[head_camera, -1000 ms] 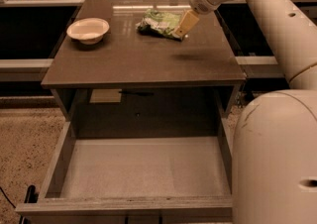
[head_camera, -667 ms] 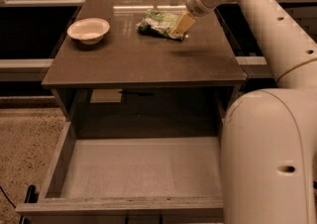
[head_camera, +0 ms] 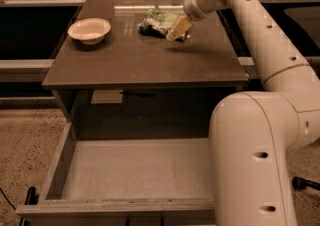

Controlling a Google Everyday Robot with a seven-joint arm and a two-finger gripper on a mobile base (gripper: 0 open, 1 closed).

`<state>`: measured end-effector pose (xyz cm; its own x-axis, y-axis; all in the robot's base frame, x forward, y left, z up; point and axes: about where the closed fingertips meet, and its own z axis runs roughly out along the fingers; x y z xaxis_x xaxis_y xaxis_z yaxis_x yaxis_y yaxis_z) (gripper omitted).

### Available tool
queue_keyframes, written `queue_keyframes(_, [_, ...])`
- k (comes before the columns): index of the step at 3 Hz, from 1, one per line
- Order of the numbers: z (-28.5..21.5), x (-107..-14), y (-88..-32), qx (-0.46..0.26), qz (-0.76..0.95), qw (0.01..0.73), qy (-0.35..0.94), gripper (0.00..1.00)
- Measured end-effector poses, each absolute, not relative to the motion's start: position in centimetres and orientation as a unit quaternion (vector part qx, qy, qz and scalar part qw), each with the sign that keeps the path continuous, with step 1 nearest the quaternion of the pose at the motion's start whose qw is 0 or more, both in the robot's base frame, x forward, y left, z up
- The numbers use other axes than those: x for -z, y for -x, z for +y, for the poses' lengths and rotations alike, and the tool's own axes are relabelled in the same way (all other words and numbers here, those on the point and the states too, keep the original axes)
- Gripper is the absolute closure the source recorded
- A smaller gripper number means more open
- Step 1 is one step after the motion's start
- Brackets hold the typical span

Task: Place green jalapeno chip bag into top drawer

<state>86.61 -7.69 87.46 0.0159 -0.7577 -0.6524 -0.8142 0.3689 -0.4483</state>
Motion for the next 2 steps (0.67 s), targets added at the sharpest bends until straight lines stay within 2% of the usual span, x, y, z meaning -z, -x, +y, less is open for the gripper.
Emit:
queue_keyframes(1, [-6.7, -85.8, -87.2, -0.054, 0.702, 0.438, 0.559, 0.06])
queue_keyframes(2, [-6.5, -84.3, -87.9, -0.084, 0.707, 0.449, 0.54, 0.05])
